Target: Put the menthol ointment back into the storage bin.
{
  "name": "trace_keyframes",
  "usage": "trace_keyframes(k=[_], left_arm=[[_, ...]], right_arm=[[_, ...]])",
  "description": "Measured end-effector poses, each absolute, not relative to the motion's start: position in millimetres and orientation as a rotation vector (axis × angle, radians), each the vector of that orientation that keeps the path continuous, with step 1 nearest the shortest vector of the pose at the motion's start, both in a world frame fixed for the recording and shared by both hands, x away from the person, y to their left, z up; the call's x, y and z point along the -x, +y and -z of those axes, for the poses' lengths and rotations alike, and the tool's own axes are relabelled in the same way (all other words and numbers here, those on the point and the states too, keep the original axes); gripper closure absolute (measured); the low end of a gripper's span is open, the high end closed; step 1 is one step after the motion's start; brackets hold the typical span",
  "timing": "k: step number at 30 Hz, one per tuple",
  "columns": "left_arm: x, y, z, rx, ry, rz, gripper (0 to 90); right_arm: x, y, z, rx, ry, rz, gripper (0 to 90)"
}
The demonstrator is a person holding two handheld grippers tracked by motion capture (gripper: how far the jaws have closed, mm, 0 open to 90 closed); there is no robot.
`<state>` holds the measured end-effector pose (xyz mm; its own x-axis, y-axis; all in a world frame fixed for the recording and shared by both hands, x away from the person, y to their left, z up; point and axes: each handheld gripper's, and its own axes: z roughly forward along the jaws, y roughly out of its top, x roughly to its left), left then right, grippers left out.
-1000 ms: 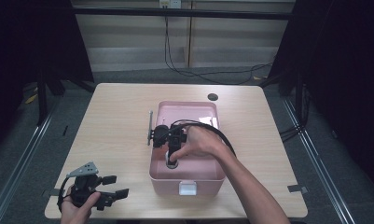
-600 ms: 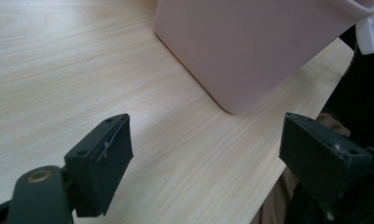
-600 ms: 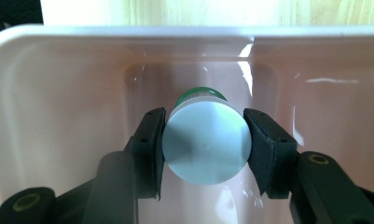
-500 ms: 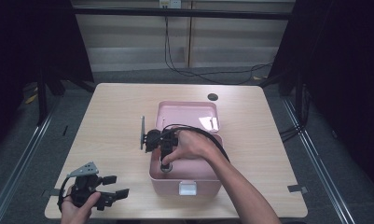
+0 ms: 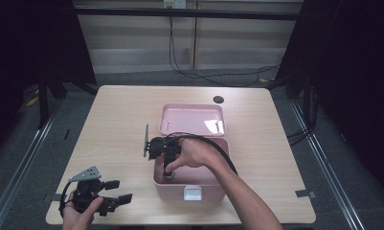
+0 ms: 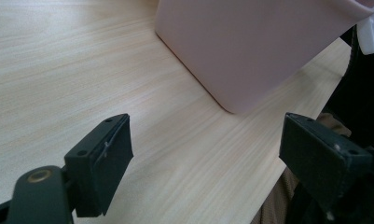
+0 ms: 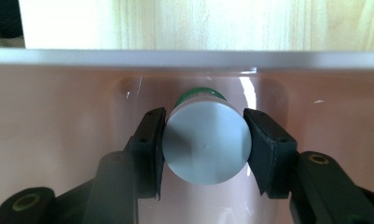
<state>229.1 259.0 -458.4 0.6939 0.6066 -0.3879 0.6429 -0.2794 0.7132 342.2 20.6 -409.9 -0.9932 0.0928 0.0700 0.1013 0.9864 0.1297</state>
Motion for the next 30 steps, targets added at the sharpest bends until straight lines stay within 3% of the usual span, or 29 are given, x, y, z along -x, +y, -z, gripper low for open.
trace_keyframes(k=[24,30], left_arm=[[-229,259,458,-1.97,0.967,0.051,16.9],[-229,259,458,-1.965,0.971,0.052,16.9]], right_arm=[[-345,20,431,0.181,-3.065,0.272,51.0],[-348,19,430,0.255,-3.049,0.277,43.9]])
